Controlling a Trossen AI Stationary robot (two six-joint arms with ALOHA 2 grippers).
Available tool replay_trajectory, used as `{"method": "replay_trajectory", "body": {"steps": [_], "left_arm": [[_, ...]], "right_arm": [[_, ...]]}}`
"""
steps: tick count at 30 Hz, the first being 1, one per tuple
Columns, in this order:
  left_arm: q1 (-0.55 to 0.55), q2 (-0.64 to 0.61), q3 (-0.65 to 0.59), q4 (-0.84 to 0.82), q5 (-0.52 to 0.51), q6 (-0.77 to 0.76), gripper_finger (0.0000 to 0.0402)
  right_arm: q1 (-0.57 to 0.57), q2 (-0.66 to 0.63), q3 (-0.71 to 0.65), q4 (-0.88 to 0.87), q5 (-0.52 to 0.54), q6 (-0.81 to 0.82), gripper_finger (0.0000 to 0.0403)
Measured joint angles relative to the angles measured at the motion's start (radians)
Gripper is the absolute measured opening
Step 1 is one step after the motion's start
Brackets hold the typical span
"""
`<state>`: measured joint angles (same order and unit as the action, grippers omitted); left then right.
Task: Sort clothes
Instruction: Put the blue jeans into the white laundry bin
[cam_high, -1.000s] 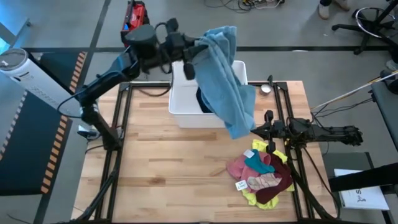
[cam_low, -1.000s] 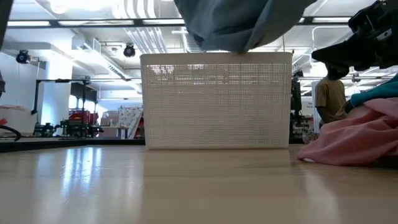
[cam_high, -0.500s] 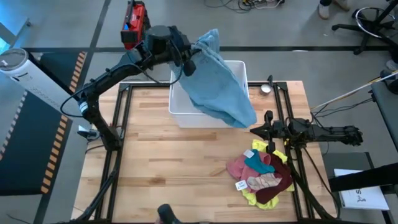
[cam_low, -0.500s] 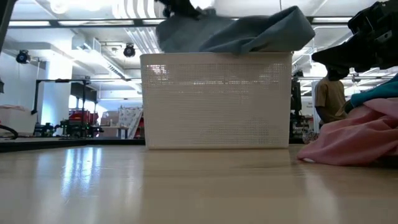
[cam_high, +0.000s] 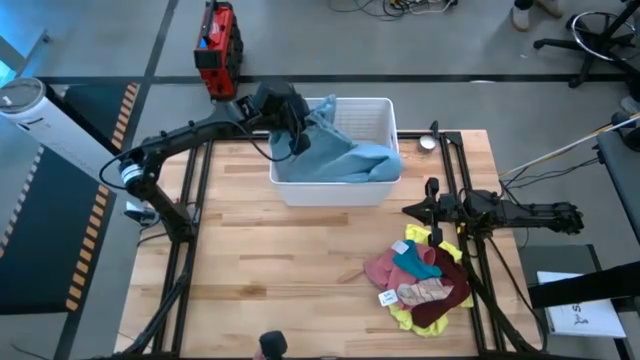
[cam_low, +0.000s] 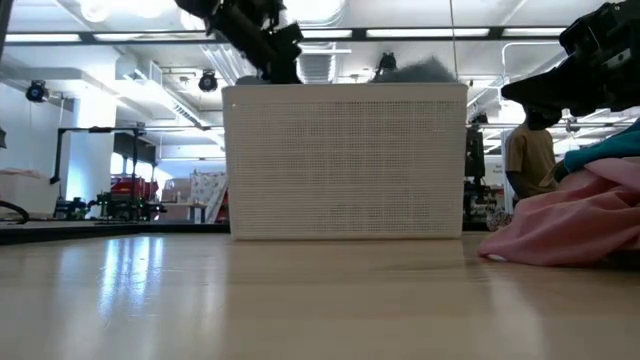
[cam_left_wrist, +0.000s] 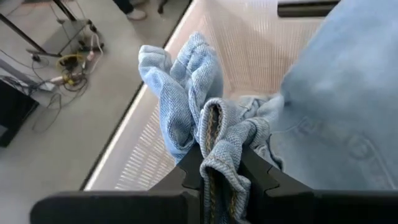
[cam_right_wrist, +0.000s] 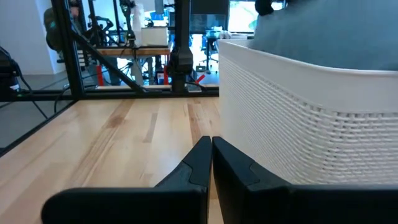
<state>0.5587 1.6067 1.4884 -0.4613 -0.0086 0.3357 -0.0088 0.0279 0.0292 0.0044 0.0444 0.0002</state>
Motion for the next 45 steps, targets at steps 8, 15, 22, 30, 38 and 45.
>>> {"method": "replay_trajectory", "body": {"steps": [8, 15, 22, 30, 38, 45], "left_arm": [[-0.005, 0.014, -0.076, 0.146, 0.098, -0.004, 0.0032], [-0.006, 0.070, -0.091, 0.164, 0.106, -0.024, 0.0032], [-0.001, 0.127, -0.121, 0.128, 0.109, -0.016, 0.0034], [0.007, 0.178, -0.122, 0.092, 0.105, -0.013, 0.0046], [0.001, 0.104, -0.124, 0.008, 0.064, 0.007, 0.0127], [-0.022, -0.022, -0.124, 0.001, 0.039, 0.022, 0.0188]], "right_arm": [[0.000, 0.000, 0.000, 0.001, 0.000, 0.000, 0.0000], [0.000, 0.000, 0.000, 0.001, 0.000, -0.001, 0.0000], [0.000, 0.000, 0.000, 0.001, 0.000, -0.001, 0.0000], [0.000, 0.000, 0.000, 0.001, 0.000, -0.001, 0.0000], [0.000, 0.000, 0.000, 0.016, 0.000, -0.004, 0.0000], [0.000, 0.000, 0.000, 0.071, 0.000, -0.012, 0.0000]]}}
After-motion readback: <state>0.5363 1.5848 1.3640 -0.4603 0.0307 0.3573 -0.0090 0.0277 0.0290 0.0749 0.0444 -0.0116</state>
